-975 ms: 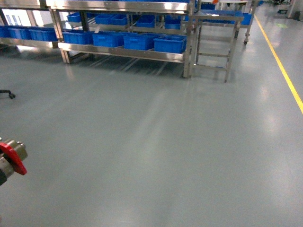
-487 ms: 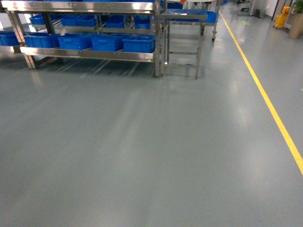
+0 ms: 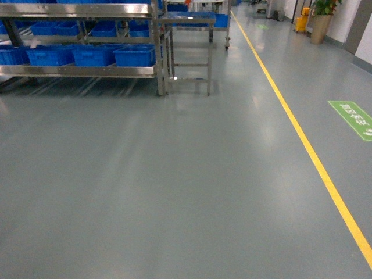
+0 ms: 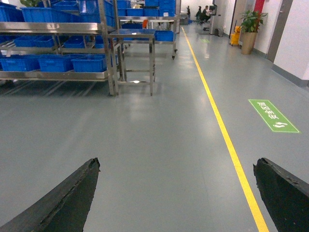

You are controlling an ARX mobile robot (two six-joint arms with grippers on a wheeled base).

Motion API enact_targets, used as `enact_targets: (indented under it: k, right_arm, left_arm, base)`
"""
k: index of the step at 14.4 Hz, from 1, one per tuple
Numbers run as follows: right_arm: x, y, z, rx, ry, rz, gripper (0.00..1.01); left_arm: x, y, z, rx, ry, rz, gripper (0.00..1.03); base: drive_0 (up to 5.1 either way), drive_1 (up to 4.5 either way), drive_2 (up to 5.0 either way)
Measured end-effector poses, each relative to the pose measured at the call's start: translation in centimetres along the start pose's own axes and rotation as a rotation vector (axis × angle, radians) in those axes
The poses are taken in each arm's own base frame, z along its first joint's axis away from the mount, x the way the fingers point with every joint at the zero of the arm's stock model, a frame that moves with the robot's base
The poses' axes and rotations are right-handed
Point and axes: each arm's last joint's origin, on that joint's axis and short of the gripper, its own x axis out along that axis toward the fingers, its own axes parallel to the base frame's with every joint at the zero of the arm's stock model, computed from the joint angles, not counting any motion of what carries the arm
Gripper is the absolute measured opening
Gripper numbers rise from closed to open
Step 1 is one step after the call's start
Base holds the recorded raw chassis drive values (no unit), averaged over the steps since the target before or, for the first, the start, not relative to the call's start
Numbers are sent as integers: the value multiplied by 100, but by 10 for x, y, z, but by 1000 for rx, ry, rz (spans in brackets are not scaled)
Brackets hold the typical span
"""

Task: Pick blue part to blue bin on bottom shelf

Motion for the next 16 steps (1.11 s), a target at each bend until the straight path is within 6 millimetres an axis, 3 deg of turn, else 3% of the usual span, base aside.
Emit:
enact_targets:
  k: [16]
  right_arm:
    - [0,0,0,0,3,1,98]
  left_arm:
    - [0,0,0,1,1,1,43]
  base:
    - [2,411,-406]
